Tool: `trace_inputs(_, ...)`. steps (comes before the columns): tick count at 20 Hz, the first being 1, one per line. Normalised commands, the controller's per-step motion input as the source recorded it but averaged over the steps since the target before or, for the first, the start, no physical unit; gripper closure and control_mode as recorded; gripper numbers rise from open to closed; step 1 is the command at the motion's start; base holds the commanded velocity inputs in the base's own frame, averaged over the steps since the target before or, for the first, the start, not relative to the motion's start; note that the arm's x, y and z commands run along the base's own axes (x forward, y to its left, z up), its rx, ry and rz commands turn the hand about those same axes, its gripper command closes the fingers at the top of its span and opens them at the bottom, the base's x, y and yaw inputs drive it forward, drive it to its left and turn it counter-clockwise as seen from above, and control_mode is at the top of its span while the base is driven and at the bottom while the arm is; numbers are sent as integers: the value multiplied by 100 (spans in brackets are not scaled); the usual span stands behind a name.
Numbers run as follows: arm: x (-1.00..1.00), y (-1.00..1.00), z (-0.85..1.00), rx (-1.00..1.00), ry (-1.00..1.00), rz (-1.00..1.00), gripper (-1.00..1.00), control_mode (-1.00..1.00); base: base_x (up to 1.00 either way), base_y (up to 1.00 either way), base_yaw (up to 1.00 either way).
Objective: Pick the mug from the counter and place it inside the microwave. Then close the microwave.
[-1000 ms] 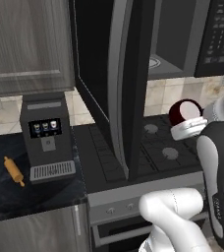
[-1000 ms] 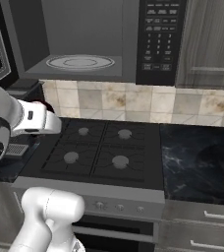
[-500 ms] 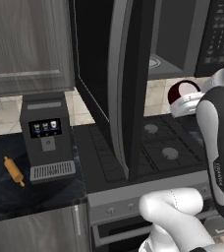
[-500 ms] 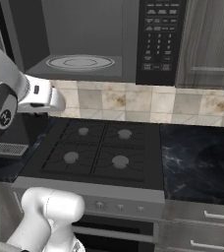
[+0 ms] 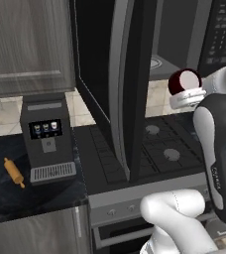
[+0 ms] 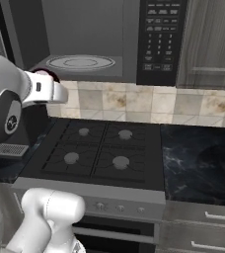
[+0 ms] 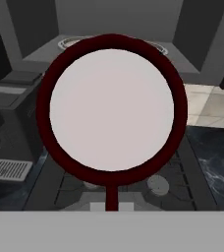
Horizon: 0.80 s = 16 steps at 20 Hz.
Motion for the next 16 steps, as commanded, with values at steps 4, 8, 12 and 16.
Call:
trace_inputs(4, 12, -4, 54, 5, 0, 0, 100, -100, 0, 0, 0)
trace_inputs(8, 8, -8, 56, 5, 4, 0, 100, -100, 0, 0, 0)
trace_inputs(12, 28, -1, 24, 1, 6, 0, 100, -100, 0, 0, 0)
trace_inputs(16, 41, 0, 1, 0, 6, 0, 100, -100, 0, 0, 0)
